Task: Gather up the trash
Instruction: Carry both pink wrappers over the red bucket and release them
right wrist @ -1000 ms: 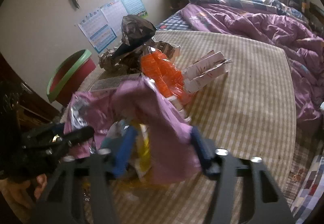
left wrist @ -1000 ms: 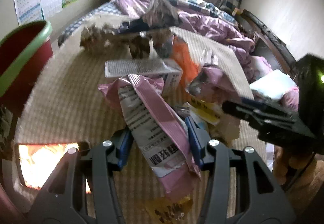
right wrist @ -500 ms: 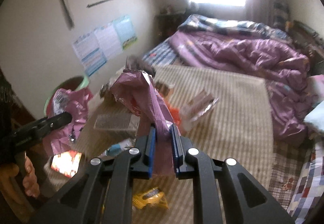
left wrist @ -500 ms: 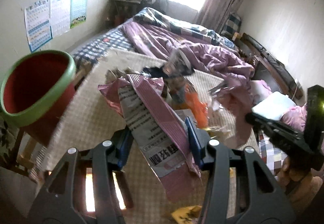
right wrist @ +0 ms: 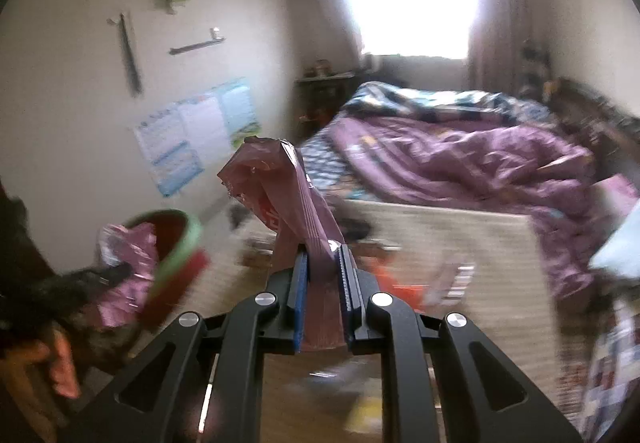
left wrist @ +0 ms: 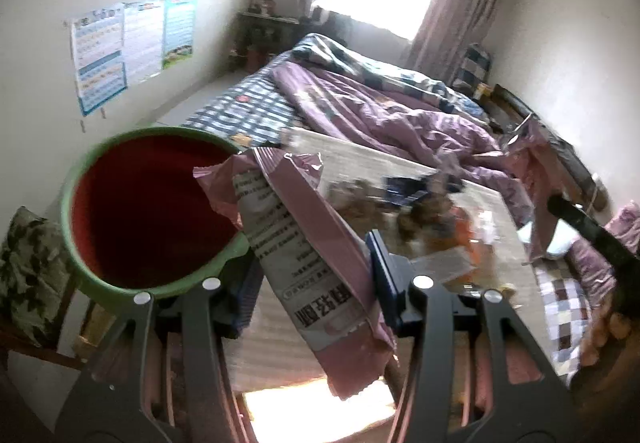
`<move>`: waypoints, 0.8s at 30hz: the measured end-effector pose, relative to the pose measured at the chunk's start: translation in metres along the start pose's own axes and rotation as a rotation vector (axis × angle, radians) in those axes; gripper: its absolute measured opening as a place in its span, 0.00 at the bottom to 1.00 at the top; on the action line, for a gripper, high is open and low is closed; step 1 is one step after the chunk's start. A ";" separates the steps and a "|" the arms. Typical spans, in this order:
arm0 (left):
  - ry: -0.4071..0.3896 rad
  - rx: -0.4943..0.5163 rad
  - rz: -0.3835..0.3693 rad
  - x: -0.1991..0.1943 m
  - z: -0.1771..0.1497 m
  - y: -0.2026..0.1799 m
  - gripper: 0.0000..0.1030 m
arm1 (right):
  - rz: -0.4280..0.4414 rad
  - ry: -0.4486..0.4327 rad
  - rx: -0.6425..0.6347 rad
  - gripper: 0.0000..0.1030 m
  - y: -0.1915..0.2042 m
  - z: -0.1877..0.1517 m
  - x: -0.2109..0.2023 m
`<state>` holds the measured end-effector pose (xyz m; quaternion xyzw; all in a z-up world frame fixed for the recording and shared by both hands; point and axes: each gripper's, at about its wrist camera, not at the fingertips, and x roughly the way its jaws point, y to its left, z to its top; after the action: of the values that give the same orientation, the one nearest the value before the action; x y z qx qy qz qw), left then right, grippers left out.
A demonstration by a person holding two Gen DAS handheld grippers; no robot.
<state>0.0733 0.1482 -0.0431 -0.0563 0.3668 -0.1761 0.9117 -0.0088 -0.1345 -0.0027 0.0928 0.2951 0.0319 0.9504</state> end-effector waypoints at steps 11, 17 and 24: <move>0.030 -0.033 0.119 0.020 0.009 0.101 0.46 | 0.281 0.202 0.145 0.14 0.107 0.019 0.106; 0.045 -0.046 0.124 0.026 0.008 0.129 0.46 | 0.291 0.244 0.123 0.15 0.143 0.018 0.138; 0.052 -0.063 0.135 0.029 0.004 0.140 0.54 | 0.296 0.254 0.112 0.29 0.170 0.004 0.151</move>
<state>0.1345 0.2682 -0.0913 -0.0554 0.3989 -0.1041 0.9094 0.1175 0.0494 -0.0500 0.1832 0.3969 0.1661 0.8839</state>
